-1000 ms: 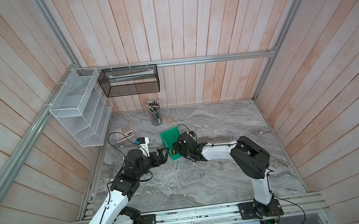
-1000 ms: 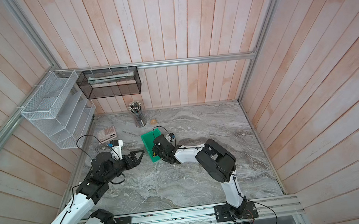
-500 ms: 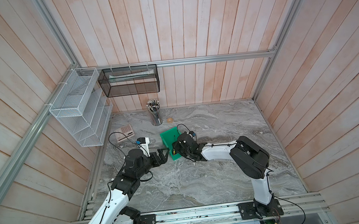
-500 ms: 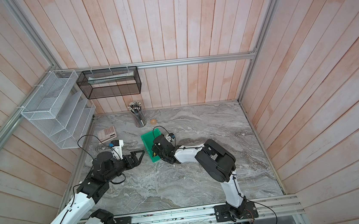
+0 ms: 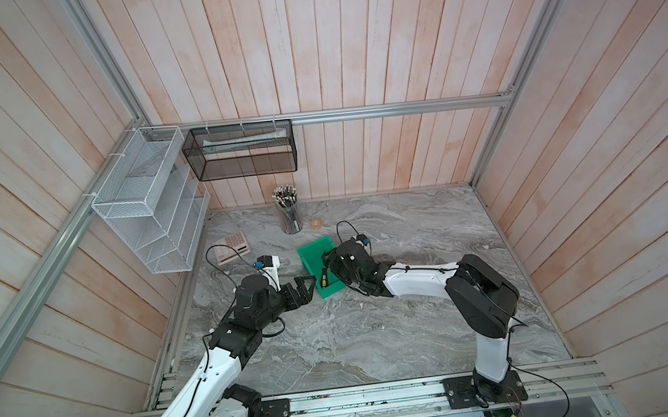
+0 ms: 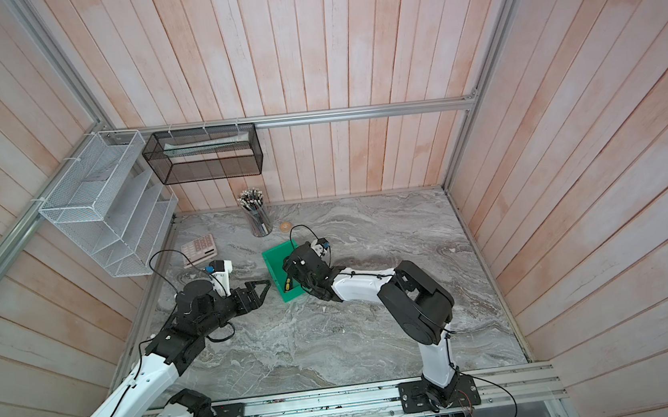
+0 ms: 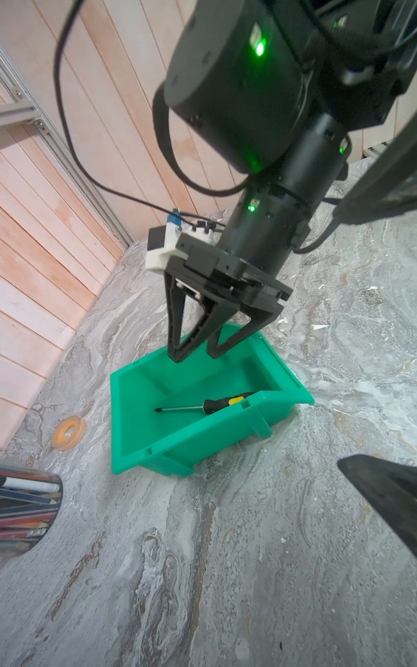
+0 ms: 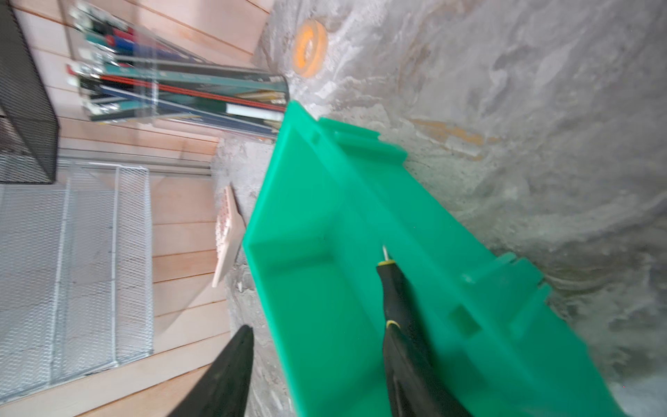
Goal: Put the screwdriver in the bin
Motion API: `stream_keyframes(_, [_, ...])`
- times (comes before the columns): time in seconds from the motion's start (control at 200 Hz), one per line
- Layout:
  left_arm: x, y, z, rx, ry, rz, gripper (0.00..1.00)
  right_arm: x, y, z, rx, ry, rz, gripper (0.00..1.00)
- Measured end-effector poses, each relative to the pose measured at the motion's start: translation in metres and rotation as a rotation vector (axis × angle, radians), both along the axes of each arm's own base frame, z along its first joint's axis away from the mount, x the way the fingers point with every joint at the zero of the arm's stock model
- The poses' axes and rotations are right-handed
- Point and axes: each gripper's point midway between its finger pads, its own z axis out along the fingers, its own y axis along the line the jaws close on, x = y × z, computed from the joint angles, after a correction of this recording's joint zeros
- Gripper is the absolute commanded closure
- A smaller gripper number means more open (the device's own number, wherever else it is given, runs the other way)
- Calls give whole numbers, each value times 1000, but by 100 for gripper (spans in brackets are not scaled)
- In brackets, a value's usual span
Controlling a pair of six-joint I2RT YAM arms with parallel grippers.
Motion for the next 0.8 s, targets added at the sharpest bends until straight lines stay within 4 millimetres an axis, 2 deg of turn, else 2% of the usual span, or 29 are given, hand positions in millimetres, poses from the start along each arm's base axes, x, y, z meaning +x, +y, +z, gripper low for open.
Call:
stream_keyframes(0.135, [7,-2,12,6,-15,3,0,3,-6,31,25,-79,9,15])
stream_keyframes(0.19, [12,-4,21,6,-29,1,0,4,-10,45,32,-116,14,4])
stream_keyframes(0.225, [15,-5,27,5,-38,0,0,4,-13,53,35,-139,18,0])
stream_keyframes(0.415, [35,-12,52,5,-86,1,0,5,-51,111,45,-317,33,2])
stream_keyframes(0.515, [45,-14,53,13,-95,11,0,10,-77,144,-3,-425,30,2])
stream_keyframes(0.6, [53,-15,48,29,-91,20,0,10,-101,168,-109,-520,25,2])
stream_keyframes(0.73, [65,-9,41,85,-114,56,0,5,-140,186,-319,-619,-17,2])
stream_keyframes(0.8, [70,-4,41,118,-161,79,0,0,-169,184,-421,-651,-66,2])
